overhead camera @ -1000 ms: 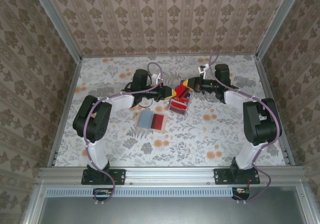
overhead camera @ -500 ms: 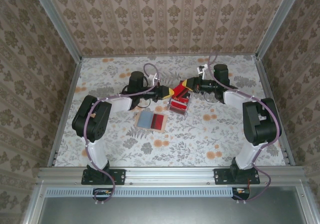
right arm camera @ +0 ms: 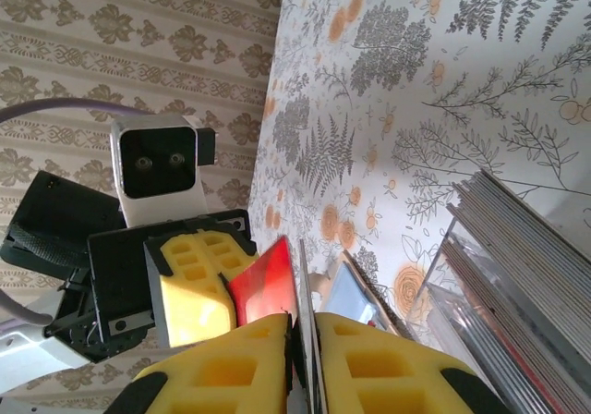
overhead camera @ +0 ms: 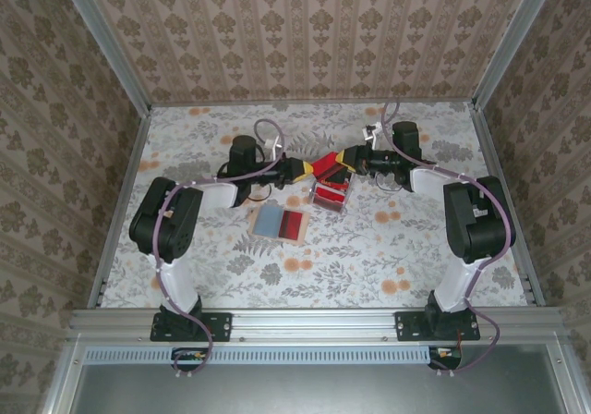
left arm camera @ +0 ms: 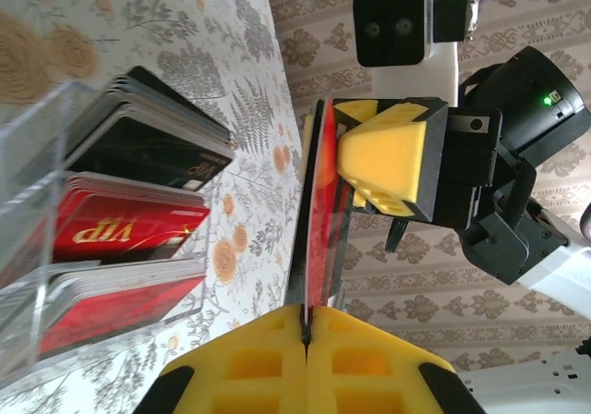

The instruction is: Put the credit cards into the card holder

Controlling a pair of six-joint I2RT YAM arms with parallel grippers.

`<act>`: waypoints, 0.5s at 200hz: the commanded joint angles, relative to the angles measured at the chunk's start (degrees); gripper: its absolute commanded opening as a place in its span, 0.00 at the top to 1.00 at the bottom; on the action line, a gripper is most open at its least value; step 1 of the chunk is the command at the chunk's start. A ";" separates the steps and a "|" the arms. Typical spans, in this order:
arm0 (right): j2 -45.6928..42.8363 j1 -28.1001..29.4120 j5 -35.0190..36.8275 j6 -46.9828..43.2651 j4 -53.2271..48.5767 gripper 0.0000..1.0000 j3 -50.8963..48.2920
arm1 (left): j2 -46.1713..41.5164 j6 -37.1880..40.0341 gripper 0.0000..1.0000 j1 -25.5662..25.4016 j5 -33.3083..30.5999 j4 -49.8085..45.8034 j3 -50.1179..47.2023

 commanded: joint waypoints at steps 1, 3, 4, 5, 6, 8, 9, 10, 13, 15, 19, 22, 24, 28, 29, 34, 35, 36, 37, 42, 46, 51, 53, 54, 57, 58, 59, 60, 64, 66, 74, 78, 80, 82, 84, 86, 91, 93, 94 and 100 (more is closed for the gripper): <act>1.03 -1.24 1.36 -1.43 -1.72 0.83 1.48 | -3.27 -0.19 1.00 1.93 -0.55 2.54 -1.95; 1.09 -1.32 1.39 -1.61 -1.95 0.83 1.55 | -3.38 -0.06 1.00 2.02 -0.52 2.45 -2.07; 1.13 -1.31 1.49 -1.70 -2.05 0.83 1.62 | -3.46 -0.01 1.00 2.04 -0.55 2.39 -2.10; 1.11 -1.30 1.49 -1.79 -2.19 0.83 1.69 | -3.54 -0.03 1.00 2.10 -0.56 2.40 -2.17; 1.14 -1.29 1.54 -1.88 -2.34 0.83 1.69 | -3.58 0.00 1.00 2.13 -0.56 2.41 -2.28; 1.23 -1.29 1.57 -2.06 -2.52 0.83 1.75 | -3.68 0.07 1.00 2.26 -0.52 2.28 -2.35; 1.25 -1.29 1.62 -2.14 -2.64 0.83 1.81 | -3.69 0.10 1.00 2.30 -0.55 2.26 -2.46; 1.25 -1.29 1.69 -2.23 -2.79 0.83 1.83 | -3.79 0.11 1.00 2.36 -0.51 2.30 -2.52; 1.26 -1.29 1.82 -2.56 -3.06 0.83 1.93 | -3.95 0.22 1.00 2.48 -0.56 2.19 -2.65; 1.33 -1.29 1.91 -2.69 -3.25 0.83 2.06 | -4.05 0.28 1.00 2.51 -0.52 2.12 -2.82; 1.44 -1.31 1.91 -3.04 -3.57 0.83 2.19 | -4.27 0.36 1.00 2.66 -0.53 2.07 -2.96; 1.58 -1.29 2.00 -3.22 -3.82 0.83 2.29 | -4.41 0.46 1.00 2.77 -0.57 2.02 -3.10; 1.63 -1.29 2.06 -3.31 -3.88 0.83 2.36 | -4.41 0.52 1.00 2.82 -0.57 2.01 -3.24; 1.76 -1.29 2.10 -3.50 -3.95 0.83 2.46 | -4.58 0.56 1.00 2.95 -0.65 2.03 -3.36; 1.78 -1.29 2.11 -3.52 -3.97 0.83 2.47 | -4.58 0.61 1.00 2.95 -0.65 1.96 -3.37; 1.87 -1.29 2.26 -3.63 -3.99 0.83 2.55 | -4.76 0.70 1.00 3.04 -0.68 1.85 -3.53; 1.87 -1.29 2.32 -3.64 -3.99 0.83 2.51 | -4.81 0.72 1.00 3.04 -0.71 1.82 -3.58; 1.88 -1.29 2.35 -3.68 -3.99 0.83 2.50 | -4.79 0.73 1.00 3.04 -0.69 1.81 -3.56; 1.88 -1.29 2.36 -3.70 -3.95 0.83 2.53 | -4.77 0.73 1.00 3.08 -0.67 1.81 -3.60; 1.93 -1.29 2.75 -3.93 -3.88 0.83 2.56 | -4.80 0.81 1.00 3.14 -0.67 1.72 -3.63; 1.95 -1.29 3.00 -4.11 -3.86 0.83 2.62 | -4.82 0.82 1.00 3.13 -0.66 1.71 -3.57; 2.03 -1.29 3.22 -4.45 -3.87 0.83 2.74 | -4.85 0.89 1.00 3.13 -0.70 1.66 -3.63; 1.98 -1.29 3.31 -4.54 -3.89 0.84 2.76 | -4.85 0.95 1.00 3.13 -0.73 1.59 -3.63; 2.02 -1.29 3.41 -4.62 -3.90 0.84 2.80 | -4.85 0.98 1.00 3.13 -0.74 1.56 -3.63; 1.99 -1.25 3.55 -4.95 -3.90 0.84 2.89 | -4.77 1.00 1.00 3.17 -0.72 1.54 -3.56; 2.02 -1.22 3.58 -5.08 -3.86 0.85 2.90 | -4.77 0.96 1.00 3.15 -0.73 1.50 -3.59; 2.04 -1.21 3.63 -5.20 -3.84 0.85 2.95 | -4.77 0.98 1.00 3.14 -0.74 1.52 -3.61; 2.05 -1.21 3.71 -5.34 -3.83 0.85 2.93 | -4.77 1.04 1.00 3.18 -0.74 1.48 -3.62; 2.01 -1.08 3.90 -5.89 -3.90 0.86 3.13 | -4.68 1.07 1.00 3.14 -0.82 1.45 -3.51; 2.00 -1.08 4.03 -6.20 -3.88 0.87 3.21 | -4.74 1.09 1.00 3.13 -0.81 1.45 -3.47; 1.78 -0.95 4.89 -7.64 -4.01 0.88 3.50 | -4.73 1.09 1.00 3.22 -0.83 1.32 -3.45; 1.68 -0.82 5.20 -8.47 -4.13 0.89 3.66 | -4.73 1.14 1.00 3.15 -0.75 1.23 -3.42; 1.59 -0.78 5.36 -8.89 -4.14 0.89 3.74 | -4.69 1.15 1.00 3.18 -0.77 1.20 -3.38; 1.61 -0.70 5.47 -9.35 -4.14 0.89 3.80 | -4.70 1.11 1.00 3.14 -0.80 1.21 -3.37; 1.55 -0.64 5.65 -9.79 -4.16 0.90 3.88 | -4.70 1.09 1.00 3.20 -0.82 1.19 -3.39; 1.42 -0.60 5.79 -10.30 -4.12 0.90 3.88 | -4.73 1.09 1.00 3.15 -0.83 1.19 -3.38; 1.18 -0.43 6.40 -11.30 -3.98 0.90 3.97 | -4.76 1.12 1.00 3.13 -0.82 1.19 -3.38; 1.09 -0.35 6.70 -11.71 -3.88 0.90 3.90 | -4.72 1.14 1.00 3.17 -0.81 1.19 -3.37; 1.09 -0.34 6.82 -11.98 -3.85 0.90 3.89 | -4.70 1.12 1.00 3.15 -0.82 1.14 -3.37; 0.65 -0.24 7.54 -13.15 -3.45 0.91 3.78 | -4.72 1.09 1.00 3.14 -0.77 1.08 -3.39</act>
